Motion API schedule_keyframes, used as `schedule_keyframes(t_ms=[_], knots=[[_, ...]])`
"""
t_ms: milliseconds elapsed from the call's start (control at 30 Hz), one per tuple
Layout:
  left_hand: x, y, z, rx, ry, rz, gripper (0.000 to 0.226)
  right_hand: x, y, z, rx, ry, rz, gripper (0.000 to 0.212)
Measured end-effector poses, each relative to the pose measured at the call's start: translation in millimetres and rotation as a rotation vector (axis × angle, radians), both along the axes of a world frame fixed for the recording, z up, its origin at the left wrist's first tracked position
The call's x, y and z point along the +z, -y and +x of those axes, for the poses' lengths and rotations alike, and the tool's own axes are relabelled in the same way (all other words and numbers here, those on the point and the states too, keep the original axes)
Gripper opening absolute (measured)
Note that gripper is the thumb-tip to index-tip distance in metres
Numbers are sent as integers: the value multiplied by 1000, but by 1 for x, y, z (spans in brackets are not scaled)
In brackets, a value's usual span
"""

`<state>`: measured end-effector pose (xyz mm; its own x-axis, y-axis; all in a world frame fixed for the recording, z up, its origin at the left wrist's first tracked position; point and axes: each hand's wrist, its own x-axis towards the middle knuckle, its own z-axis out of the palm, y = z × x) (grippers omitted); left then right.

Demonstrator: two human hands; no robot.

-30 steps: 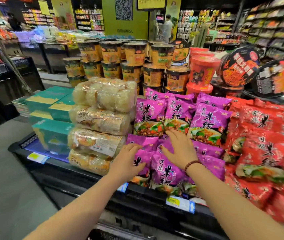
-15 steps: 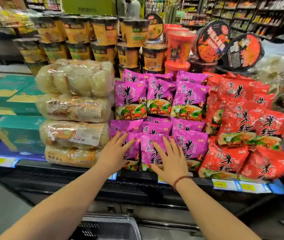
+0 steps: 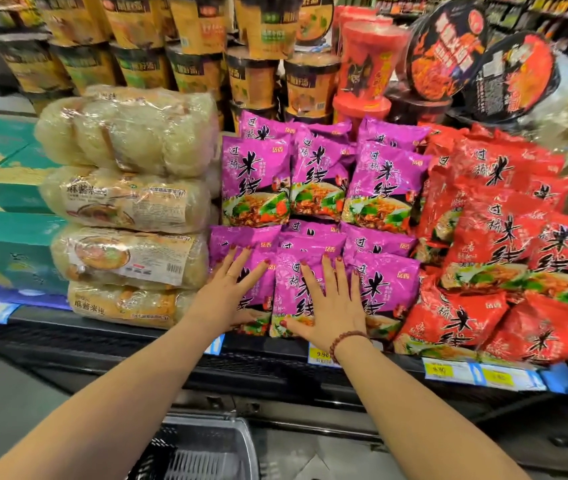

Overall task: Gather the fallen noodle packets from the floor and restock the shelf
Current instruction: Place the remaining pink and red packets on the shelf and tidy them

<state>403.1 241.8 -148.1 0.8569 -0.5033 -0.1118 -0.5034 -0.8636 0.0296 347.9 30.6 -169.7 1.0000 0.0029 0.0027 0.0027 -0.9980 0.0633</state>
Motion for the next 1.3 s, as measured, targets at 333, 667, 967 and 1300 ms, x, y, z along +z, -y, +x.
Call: schedule_keyframes(t_ms=[333,667,967,1300], knots=[[-25,41,-47,-52,461,-479,74,-6,67,-24,-72,268,371,69],[-38,119,-40,153,342,-293,89,1,94,-19,58,132,412,83],[-37,121,-30,206,279,-247,92,11,98,-12,51,8,435,90],[-39,116,-30,150,288,-346,87,21,100,-13,17,-112,481,96]])
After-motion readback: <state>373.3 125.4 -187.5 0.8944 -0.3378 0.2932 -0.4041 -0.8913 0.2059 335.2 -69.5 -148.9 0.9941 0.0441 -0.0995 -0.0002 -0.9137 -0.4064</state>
